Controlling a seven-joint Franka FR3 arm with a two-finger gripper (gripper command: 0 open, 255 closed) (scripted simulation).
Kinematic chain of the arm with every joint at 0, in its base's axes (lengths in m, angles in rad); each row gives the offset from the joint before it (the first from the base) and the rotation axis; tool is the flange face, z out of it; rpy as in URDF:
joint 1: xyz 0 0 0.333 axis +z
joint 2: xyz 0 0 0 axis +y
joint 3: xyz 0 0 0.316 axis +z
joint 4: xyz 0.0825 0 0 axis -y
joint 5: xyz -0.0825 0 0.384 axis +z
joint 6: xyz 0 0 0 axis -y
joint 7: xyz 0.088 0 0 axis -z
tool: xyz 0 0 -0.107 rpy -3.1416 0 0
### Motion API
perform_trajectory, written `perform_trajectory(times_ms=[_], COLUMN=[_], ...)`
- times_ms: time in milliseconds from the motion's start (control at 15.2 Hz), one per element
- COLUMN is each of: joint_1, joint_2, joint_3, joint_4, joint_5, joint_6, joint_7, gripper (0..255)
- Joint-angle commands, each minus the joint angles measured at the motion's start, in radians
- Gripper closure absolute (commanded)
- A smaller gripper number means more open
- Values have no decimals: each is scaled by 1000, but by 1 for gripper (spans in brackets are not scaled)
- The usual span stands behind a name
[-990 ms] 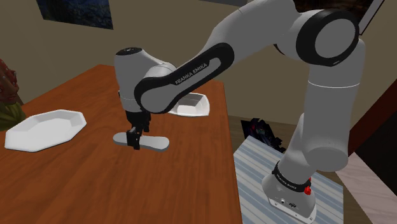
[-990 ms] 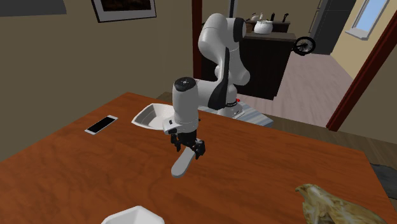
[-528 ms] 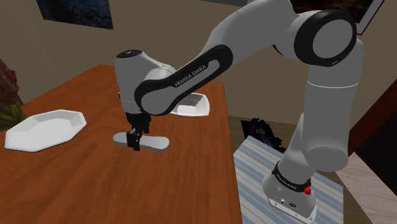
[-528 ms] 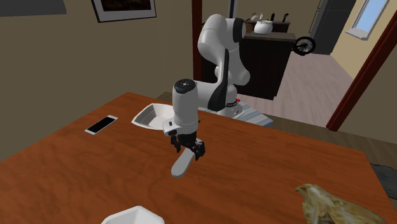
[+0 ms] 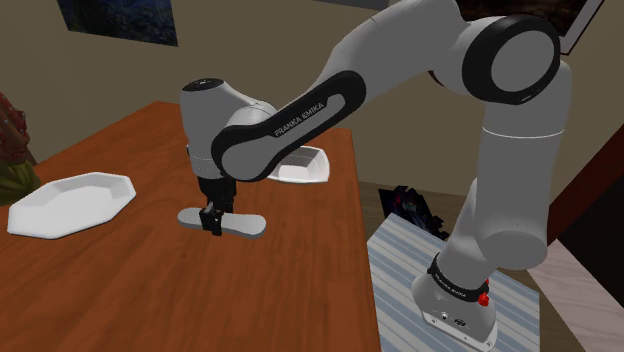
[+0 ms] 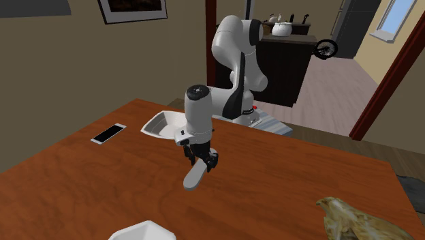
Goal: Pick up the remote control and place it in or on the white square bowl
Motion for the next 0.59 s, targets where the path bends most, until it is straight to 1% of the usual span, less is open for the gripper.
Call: perform_trajectory(times_ms=[0,132,528], joint_1=[0,0,-6], joint_2=[0,-1,-42], joint_3=[0,0,8], joint_4=[0,0,29], joint_5=[0,0,21], joint_6=[0,0,-68], joint_7=[0,0,-15], gripper=[255,255,255])
